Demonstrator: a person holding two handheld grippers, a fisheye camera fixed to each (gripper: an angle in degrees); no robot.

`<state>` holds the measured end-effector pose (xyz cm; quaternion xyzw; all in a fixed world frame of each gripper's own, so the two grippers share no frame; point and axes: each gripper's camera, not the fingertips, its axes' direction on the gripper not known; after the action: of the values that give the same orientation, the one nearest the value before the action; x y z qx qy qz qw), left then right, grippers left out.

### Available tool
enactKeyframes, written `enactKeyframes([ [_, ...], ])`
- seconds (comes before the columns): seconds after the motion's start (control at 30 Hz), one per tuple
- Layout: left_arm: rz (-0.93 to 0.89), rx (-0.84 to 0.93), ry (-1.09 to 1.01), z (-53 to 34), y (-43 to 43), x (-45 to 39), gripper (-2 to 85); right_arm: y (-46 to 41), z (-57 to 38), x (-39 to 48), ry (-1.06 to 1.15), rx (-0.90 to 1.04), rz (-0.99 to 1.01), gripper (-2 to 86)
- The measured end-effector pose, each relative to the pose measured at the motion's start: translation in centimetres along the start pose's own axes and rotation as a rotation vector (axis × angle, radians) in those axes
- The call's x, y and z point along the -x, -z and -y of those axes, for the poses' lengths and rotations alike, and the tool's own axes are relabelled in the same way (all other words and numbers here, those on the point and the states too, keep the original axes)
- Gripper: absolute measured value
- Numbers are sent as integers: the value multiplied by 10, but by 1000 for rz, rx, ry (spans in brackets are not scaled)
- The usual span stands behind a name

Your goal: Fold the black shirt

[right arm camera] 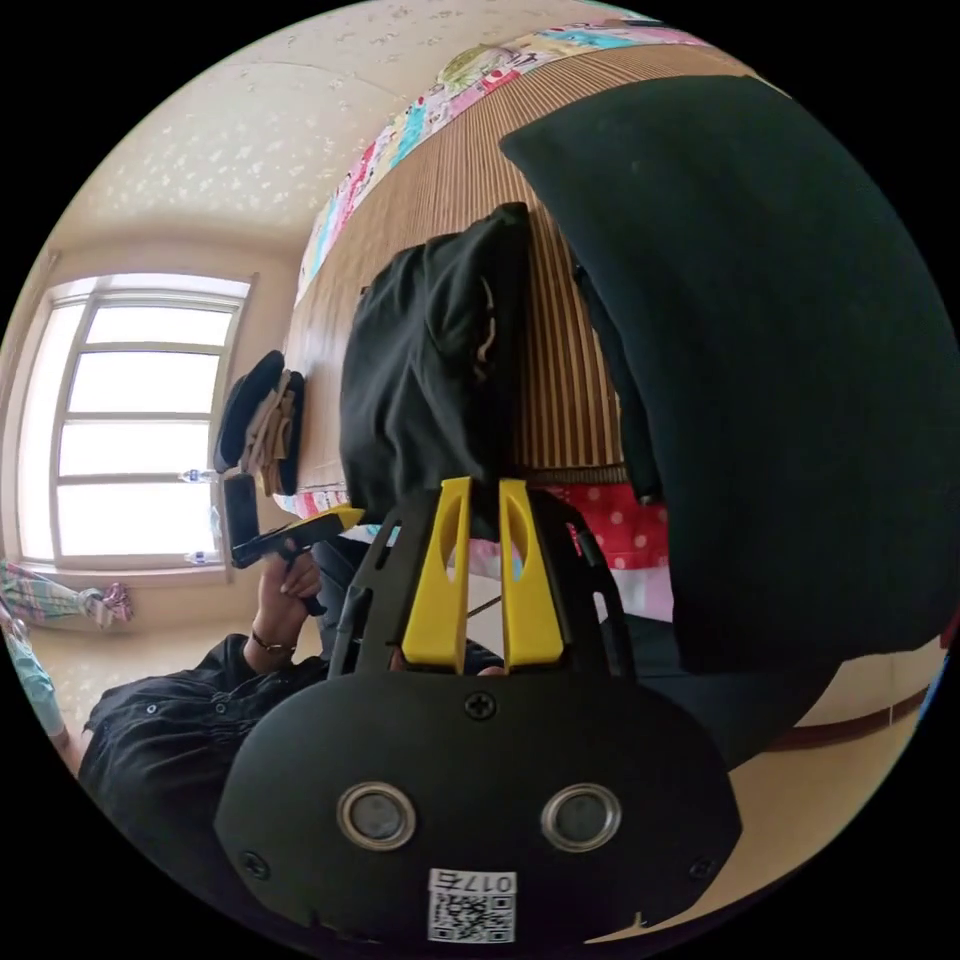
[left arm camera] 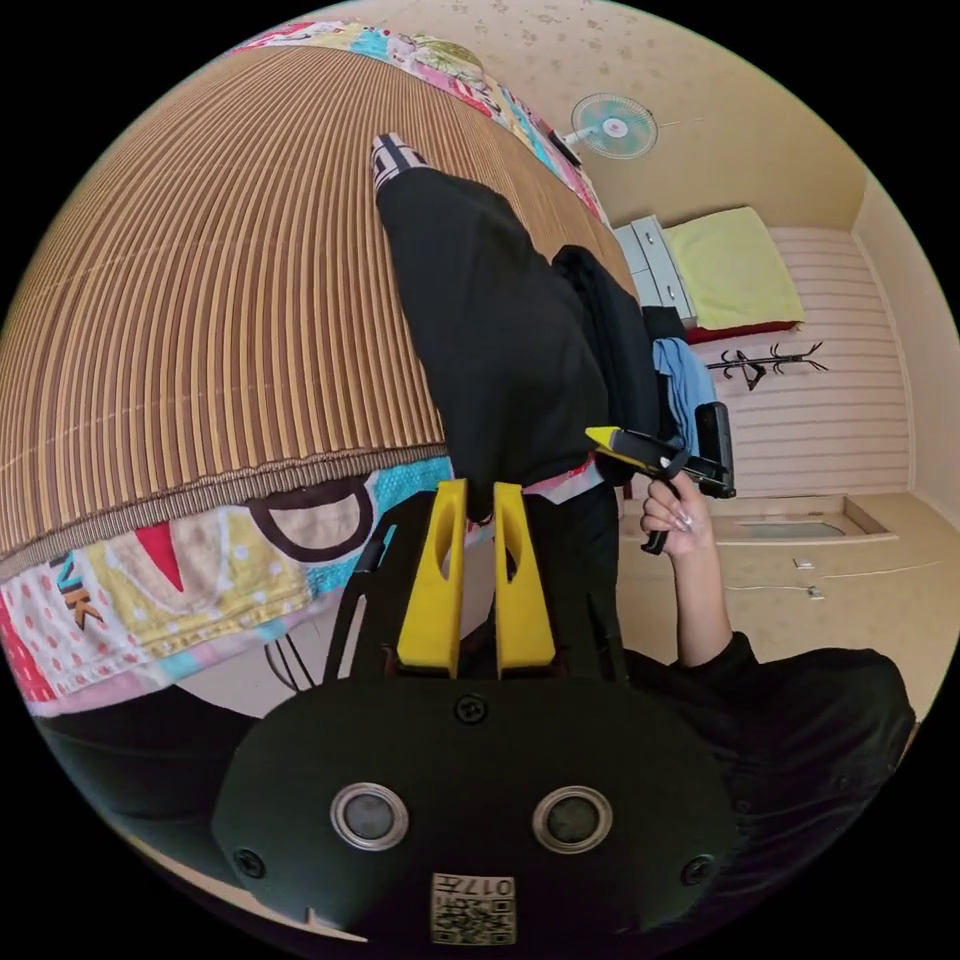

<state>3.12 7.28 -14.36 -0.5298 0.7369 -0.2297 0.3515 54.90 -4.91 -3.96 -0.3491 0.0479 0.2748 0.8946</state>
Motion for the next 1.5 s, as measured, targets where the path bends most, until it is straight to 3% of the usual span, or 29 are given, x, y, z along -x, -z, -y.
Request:
enactKeyframes([
  [0.2,-299,-53,-93,12,45,16,34,50,-2,12,36,6,100,32],
  [0.33,-333,-53,-4,-3,48,52,37,51,-17,1,-5,48,182,33],
  [0.43,-377,-54,91,-17,41,79,51,18,-29,-33,-114,182,141,38],
  [0.5,-391,-99,129,-23,45,86,97,0,-39,-46,-118,244,194,46],
  [0.63,-304,-110,94,-14,56,74,138,1,-46,-44,-79,268,133,82],
  [0.77,-196,-45,69,10,52,58,122,23,-41,-29,-15,220,-18,124],
  [0.87,-289,-14,36,20,43,51,62,35,-35,-24,15,155,-65,139],
  [1.0,-365,-61,99,11,48,60,40,45,-34,-35,-21,-33,105,151],
  [1.1,-367,-83,117,3,62,66,38,55,-32,-16,58,-186,87,157],
  [1.2,-364,-87,114,-1,76,66,39,40,-15,-1,71,-145,-110,170],
  [1.27,-375,-90,111,-2,83,63,38,28,-4,-3,42,-89,-141,176],
  [1.5,-458,-111,67,-15,120,44,37,30,-23,-21,-18,-72,49,182],
])
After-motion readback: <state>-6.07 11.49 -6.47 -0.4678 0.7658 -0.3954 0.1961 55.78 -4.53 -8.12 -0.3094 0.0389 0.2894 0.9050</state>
